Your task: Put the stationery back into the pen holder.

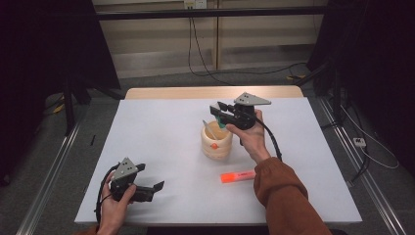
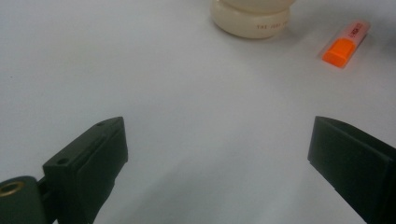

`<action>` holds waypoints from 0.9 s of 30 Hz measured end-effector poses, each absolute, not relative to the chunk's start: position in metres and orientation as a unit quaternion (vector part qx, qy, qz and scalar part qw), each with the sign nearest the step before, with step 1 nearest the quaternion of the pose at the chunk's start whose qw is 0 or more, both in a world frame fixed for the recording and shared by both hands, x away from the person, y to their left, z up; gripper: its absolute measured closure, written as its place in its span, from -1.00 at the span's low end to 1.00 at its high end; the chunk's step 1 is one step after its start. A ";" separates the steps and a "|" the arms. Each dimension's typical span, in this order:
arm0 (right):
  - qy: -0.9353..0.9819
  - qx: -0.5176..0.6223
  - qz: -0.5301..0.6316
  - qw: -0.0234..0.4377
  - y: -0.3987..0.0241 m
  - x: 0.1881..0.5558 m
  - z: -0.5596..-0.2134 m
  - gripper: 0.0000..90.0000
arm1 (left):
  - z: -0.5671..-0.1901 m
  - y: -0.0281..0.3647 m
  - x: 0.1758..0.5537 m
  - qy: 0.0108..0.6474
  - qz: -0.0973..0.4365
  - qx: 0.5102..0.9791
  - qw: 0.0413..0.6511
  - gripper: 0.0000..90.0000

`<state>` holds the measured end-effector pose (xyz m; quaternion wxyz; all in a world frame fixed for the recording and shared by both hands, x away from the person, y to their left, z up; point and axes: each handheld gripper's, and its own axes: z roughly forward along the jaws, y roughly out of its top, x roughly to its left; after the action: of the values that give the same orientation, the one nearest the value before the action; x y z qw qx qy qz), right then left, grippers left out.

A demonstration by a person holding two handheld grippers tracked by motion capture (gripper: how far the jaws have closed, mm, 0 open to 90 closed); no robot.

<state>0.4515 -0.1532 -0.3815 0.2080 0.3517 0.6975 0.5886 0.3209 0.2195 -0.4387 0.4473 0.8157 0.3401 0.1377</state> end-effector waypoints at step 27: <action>0.728 0.336 0.564 0.196 -0.146 0.451 -0.397 0.46 | -0.439 0.220 0.320 0.344 0.136 0.812 0.452 -0.90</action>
<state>0.4507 -0.1460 -0.3971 0.1961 0.3362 0.7280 0.5644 0.3204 0.2202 -0.4386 0.4521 0.8117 0.3440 0.1360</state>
